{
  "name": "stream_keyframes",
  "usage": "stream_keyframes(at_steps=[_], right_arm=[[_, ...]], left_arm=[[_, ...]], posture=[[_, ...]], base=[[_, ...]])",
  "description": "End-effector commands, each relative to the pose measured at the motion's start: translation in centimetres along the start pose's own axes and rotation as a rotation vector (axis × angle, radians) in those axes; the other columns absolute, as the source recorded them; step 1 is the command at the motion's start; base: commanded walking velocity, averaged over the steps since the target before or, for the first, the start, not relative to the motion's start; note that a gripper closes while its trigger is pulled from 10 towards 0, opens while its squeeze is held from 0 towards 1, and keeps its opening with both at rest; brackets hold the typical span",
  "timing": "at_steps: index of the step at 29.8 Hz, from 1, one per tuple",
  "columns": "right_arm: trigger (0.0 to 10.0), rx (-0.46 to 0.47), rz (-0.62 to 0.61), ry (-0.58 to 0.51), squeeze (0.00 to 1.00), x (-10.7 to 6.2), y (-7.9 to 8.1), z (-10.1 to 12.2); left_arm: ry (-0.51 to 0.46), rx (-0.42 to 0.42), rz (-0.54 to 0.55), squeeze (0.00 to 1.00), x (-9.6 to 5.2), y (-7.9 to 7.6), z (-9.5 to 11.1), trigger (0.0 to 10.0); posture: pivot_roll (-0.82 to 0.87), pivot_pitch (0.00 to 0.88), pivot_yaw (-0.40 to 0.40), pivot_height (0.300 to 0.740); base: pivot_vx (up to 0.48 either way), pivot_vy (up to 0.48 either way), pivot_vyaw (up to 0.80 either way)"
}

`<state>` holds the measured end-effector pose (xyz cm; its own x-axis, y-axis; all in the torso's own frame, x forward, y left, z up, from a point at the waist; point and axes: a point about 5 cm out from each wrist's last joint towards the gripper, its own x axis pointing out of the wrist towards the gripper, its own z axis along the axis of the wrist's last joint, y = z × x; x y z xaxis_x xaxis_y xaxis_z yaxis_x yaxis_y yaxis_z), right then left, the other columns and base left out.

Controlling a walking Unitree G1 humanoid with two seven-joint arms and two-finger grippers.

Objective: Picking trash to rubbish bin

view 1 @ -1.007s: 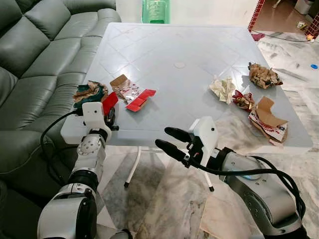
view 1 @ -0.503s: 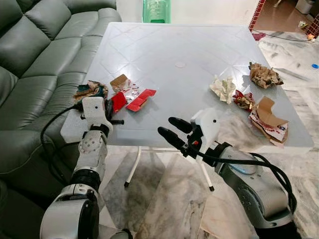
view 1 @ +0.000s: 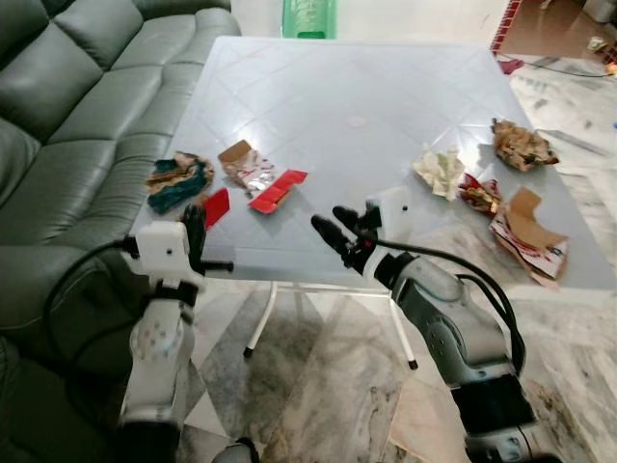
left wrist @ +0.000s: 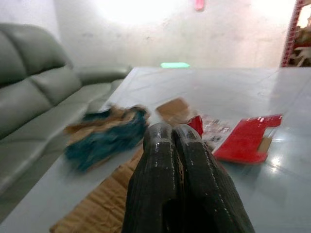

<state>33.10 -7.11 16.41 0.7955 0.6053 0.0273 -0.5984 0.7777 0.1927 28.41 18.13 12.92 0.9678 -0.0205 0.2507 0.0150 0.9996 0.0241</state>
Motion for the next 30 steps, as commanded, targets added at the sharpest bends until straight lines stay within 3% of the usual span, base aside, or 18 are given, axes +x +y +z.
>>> stream_keyframes(at_steps=[1, 11, 14, 17, 21, 22, 25, 30], right_arm=[[10.0, 0.025, -0.024, -0.011, 0.0, 0.5, -0.5, 0.1], [10.0, 0.15, -0.001, 0.03, 0.0, 3.5, -0.6, 0.1], [10.0, 0.15, -0.013, 0.066, 0.0, 4.4, -0.5, -0.4], [10.0, 0.215, -0.019, 0.086, 0.0, 5.5, -0.1, -0.9], [10.0, 0.189, -0.049, 0.092, 0.0, 6.0, 0.0, -1.1], [10.0, 0.184, -0.063, 0.079, 1.0, 6.3, 0.0, -0.9], [10.0, 0.147, -0.061, 0.068, 1.0, 6.5, 0.1, -0.7], [10.0, 0.018, -0.164, 0.003, 1.0, 7.0, -0.1, 0.7]], left_arm=[[-0.02, 0.019, -0.01, 0.0, -0.3, -0.3, 0.9, 0.0], [0.0, 0.007, 0.009, 0.0, -3.6, -1.5, 3.1, 0.0], [-0.003, -0.014, 0.01, 0.0, -4.6, -2.4, 3.9, 0.0], [-0.01, -0.012, -0.056, 0.0, -5.7, -4.1, 5.0, 0.0], [0.014, -0.015, -0.063, 0.0, -6.3, -4.4, 5.3, 0.0], [0.024, -0.012, -0.059, 0.0, -6.6, -4.3, 5.4, 0.0], [0.033, -0.006, -0.048, 0.0, -6.9, -4.1, 5.6, 0.0], [0.051, 0.005, -0.028, 0.0, -7.4, -3.7, 6.0, 0.0]], posture=[[0.06, 0.152, -0.048, 0.74], [0.13, 0.169, -0.09, 0.74], [0.16, 0.178, -0.099, 0.74], [0.2, 0.194, -0.105, 0.74], [0.22, 0.203, -0.106, 0.74], [0.23, 0.21, -0.108, 0.74], [0.24, 0.221, -0.108, 0.74], [0.25, 0.232, -0.108, 0.74]], base=[[0.0, 0.0, 0.0], [0.0, 0.0, 0.0], [0.0, 0.0, 0.0], [0.0, 0.0, 0.0], [0.0, 0.0, 0.0], [0.0, 0.0, 0.0], [0.0, 0.0, 0.0], [0.0, 0.0, 0.0]])
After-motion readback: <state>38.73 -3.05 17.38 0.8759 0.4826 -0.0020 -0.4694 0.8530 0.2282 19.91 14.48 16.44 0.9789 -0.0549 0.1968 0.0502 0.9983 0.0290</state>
